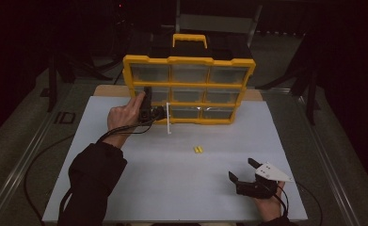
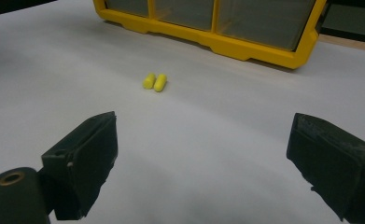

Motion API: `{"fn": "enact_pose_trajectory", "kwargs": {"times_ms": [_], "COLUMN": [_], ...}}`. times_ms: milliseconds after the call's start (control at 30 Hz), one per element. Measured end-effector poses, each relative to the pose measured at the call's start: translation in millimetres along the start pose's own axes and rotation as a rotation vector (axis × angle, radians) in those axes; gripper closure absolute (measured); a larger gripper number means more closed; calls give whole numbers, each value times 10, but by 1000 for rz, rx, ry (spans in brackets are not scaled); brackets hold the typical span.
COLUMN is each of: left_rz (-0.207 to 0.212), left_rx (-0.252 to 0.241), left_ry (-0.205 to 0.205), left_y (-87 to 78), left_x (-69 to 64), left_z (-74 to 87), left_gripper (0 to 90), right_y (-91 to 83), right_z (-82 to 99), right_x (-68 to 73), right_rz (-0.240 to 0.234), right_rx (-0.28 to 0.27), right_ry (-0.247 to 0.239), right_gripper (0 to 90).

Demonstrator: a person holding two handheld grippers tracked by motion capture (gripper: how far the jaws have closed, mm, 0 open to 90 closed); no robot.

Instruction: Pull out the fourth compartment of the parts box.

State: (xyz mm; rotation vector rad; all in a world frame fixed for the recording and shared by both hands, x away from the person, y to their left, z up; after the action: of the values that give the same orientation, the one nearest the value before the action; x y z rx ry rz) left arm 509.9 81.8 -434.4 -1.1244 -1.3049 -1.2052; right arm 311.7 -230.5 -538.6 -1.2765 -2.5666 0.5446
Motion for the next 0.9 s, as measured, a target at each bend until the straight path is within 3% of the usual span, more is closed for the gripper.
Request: {"fn": "enact_pose_trajectory", "kwargs": {"times_ms": [400,767,900], "left_rz": [-11,5,-7], "left_rx": [-2,-10,-13], "left_ry": [14,-11,-20], "left_y": [-131,-290,-353], "left_x": [11,35,23], "left_z": [14,24,23], "left_gripper": [799,797,796], "right_y": [-5,2,2], "right_z": [-1,-1,0], "right_x": [-4,6,3], "right_rz": [0,-2,-2], "right_rx": [-2,-2,-1], "right_ry": [2,2,2], "right_gripper": [87,87,88]}}
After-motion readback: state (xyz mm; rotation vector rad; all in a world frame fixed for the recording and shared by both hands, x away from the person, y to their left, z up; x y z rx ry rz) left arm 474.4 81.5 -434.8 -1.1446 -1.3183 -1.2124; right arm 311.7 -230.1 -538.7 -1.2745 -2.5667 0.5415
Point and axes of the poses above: each handheld gripper's, and its own axes: y roughly forward along the jaws, z roughly out of its underside, x roughly to its left, the point moved 10 cm from there along y, roughly forward along the jaws, and after that the axes turned 4 degrees about -z, right-handed, at the moved point
